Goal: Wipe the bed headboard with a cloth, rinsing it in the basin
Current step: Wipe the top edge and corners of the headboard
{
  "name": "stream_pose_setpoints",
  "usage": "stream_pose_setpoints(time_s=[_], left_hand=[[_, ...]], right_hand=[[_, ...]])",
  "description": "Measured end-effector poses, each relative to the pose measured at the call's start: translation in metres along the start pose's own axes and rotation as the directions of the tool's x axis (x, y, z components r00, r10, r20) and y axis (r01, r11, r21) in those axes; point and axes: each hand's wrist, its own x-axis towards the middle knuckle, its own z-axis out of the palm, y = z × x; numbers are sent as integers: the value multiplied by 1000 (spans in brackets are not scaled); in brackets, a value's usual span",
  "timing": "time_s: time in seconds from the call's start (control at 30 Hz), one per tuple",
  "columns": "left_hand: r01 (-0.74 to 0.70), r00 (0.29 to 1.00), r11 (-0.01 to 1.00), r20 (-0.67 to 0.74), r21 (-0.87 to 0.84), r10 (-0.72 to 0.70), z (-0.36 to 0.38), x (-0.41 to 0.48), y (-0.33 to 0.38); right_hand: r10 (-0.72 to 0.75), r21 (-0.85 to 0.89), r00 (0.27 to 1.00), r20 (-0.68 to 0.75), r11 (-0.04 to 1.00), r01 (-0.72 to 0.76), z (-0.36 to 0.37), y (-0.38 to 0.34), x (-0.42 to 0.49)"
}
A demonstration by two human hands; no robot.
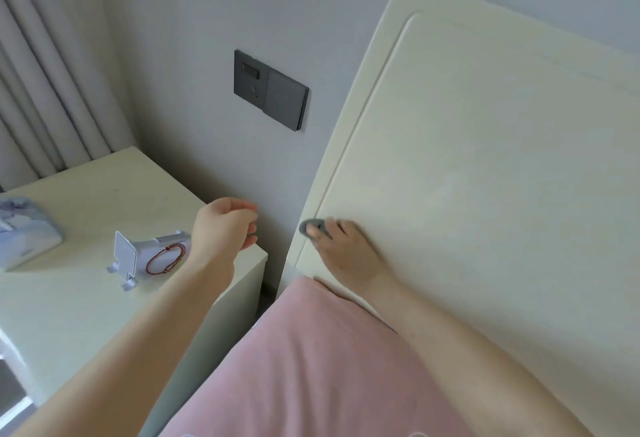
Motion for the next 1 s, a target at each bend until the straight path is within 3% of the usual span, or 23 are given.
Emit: stream_pose_setpoints(time_s=[0.07, 0.13, 0.2, 0.27, 0.33, 0.37, 0.43, 0.5, 0.53, 0.6, 0.63, 0.7, 0.8, 0.83, 0.9, 0.97, 1.0], left_hand=[[-11, 1000, 1000, 19, 16, 11, -1, -9, 0], [-31, 999, 999, 42, 41, 29, 1, -14, 4], [-62, 996, 996, 63, 65, 58, 10, -17, 11], [-128, 988, 987, 95, 95, 119, 25, -18, 17], [-299, 950, 937, 148, 181, 274, 48, -23, 26], [-424, 903, 875, 185, 232, 388, 61, -25, 31], [-665, 747, 689, 242, 289, 620, 85, -27, 46], [-785, 608, 514, 273, 345, 746, 106, -23, 59], [-802, 579, 463, 295, 378, 760, 113, -22, 64], [-801, 576, 413, 372, 433, 728, 123, -22, 67], [-794, 589, 400, 417, 458, 693, 125, -21, 64], [-799, 588, 362, 495, 481, 640, 124, -19, 58], [-802, 584, 344, 520, 488, 623, 126, -18, 57], [-790, 599, 363, 500, 493, 625, 129, -21, 58], [-746, 654, 428, 436, 511, 618, 138, -31, 57], [-722, 674, 440, 400, 534, 620, 150, -46, 51], [-732, 658, 409, 411, 545, 631, 156, -53, 47]], right_hand=[[-67, 89, 985, 159, 995, 53, 9, -17, -39], [-123, 71, 984, 125, 991, 115, -12, 6, -44], [-75, -9, 993, -90, 997, 74, -53, 61, -24], [94, -61, 947, -309, 991, -118, -105, 143, 2], [279, 10, 845, -455, 951, -309, -146, 207, 17], [331, 58, 824, -460, 937, -345, -151, 218, 17], [304, 29, 872, -384, 948, -317, -138, 202, -1], [129, -37, 961, -243, 989, -142, -105, 158, -50], [18, -68, 991, -134, 997, -28, -90, 137, -85], [-179, -130, 982, 65, 974, 186, -80, 105, -146], [-218, -139, 968, 125, 962, 234, -83, 101, -164], [-217, -112, 970, 105, 967, 229, -105, 122, -169], [-37, -225, 990, -134, 974, 6, -160, 195, -137], [81, -250, 966, -244, 958, -143, -178, 221, -124], [304, -176, 841, -448, 892, -416, -190, 246, -104], [407, -88, 775, -484, 858, -506, -176, 225, -105], [412, -87, 801, -434, 866, -492, -162, 204, -117]])
